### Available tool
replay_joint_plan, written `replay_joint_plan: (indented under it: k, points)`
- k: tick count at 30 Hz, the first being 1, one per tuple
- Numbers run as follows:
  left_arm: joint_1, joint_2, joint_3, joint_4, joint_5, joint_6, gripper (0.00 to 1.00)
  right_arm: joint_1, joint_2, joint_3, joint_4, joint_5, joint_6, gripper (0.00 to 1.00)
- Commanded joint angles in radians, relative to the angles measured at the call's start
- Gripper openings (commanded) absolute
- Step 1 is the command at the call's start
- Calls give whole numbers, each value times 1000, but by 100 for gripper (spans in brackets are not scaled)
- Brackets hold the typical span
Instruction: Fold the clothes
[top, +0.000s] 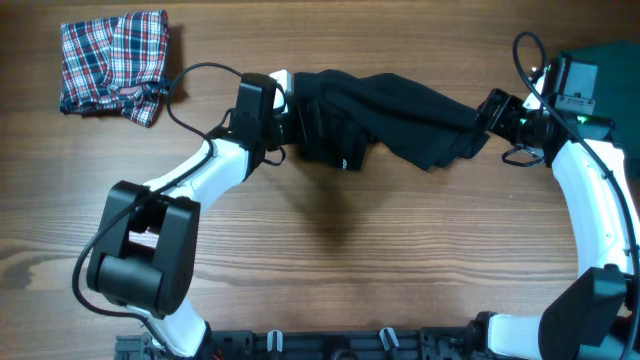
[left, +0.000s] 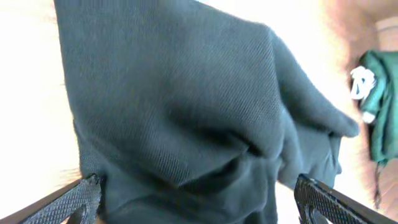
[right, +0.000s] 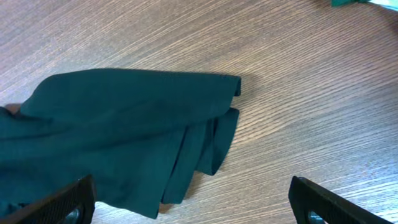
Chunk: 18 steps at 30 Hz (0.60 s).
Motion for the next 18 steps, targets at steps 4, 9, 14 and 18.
replay_joint_plan:
  k: [4, 9, 14, 18]
  points:
    - [-27, 44, 18, 34, -9, -78, 100, 3, 9, 9, 2, -16, 6, 100]
    - [-53, 50, 35, 40, -10, -81, 93, 3, 9, 9, 2, -19, 8, 100]
    - [-85, 58, 35, 60, -47, -81, 89, 3, 9, -6, 2, -27, 8, 100]
    - [-86, 66, 35, 66, -51, -81, 76, 3, 16, -14, 2, -27, 8, 100]
